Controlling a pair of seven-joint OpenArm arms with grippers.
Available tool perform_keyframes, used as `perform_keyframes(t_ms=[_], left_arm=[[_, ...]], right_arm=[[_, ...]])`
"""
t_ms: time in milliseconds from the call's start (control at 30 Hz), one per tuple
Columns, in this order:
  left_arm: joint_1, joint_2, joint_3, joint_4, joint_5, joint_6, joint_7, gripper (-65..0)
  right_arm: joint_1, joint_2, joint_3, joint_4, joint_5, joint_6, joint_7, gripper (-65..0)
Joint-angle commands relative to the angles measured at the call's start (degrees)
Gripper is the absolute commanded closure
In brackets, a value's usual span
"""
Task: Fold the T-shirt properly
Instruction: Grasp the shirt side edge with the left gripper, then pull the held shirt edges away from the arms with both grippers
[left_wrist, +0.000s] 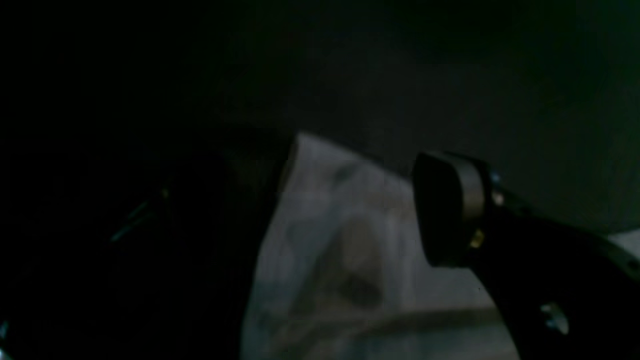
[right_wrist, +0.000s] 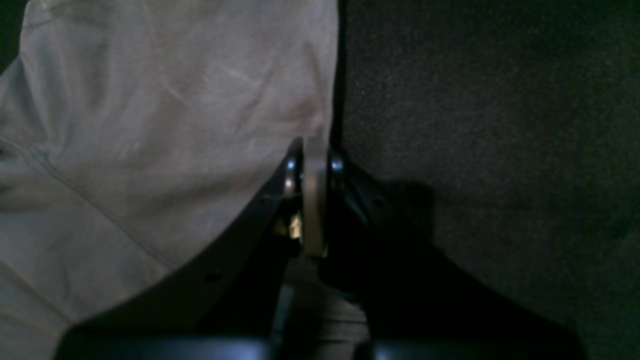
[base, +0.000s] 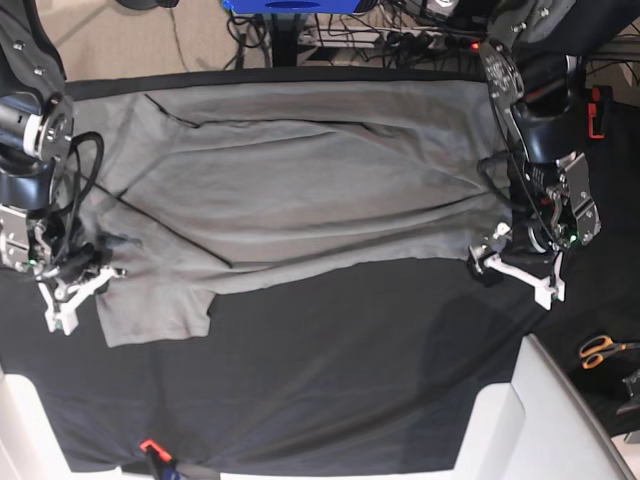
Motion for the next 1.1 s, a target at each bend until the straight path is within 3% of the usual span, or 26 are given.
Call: perform_keyframes(t_ms=[0, 100, 300, 433, 767, 1067], left_arm=[[-0.4, -0.2, 0.0, -1.5, -0.2, -0.2, 1.2, -56.9], [-0.3, -0.1, -0.1, -3.0, -0.2, -0.2, -0.4, -53.6], [-0.2, -0.1, -0.3, -3.6, -0.2, -0.2, -1.5, -16.8], [-0.1, -0.3, -0.3, -3.7, -0.2, -0.2, -1.5, -1.6], [-0.6, -0.4, -0.3, -2.8, 0.0, -0.1, -1.3, 0.0], [0.3, -0.4, -0.2, 7.0, 0.3, 0.0, 0.1, 0.0]], right_arm=[[1.3, 0.8, -0.2, 0.7, 0.0, 0.1, -0.2, 0.0], [1.3, 1.1, -0.2, 0.8, 0.0, 0.1, -0.2, 0.0], [1.4, 1.2, -0.1, 0.8, 0.0, 0.1, -0.2, 0.0], [1.4, 1.1, -0.2, 0.8, 0.0, 0.1, -0.2, 0.0], [1.6, 0.8, -0.2, 0.8, 0.0, 0.1, -0.2, 0.0], [0.4, 0.3, -0.2, 6.8, 0.0, 0.1, -0.2, 0.0]])
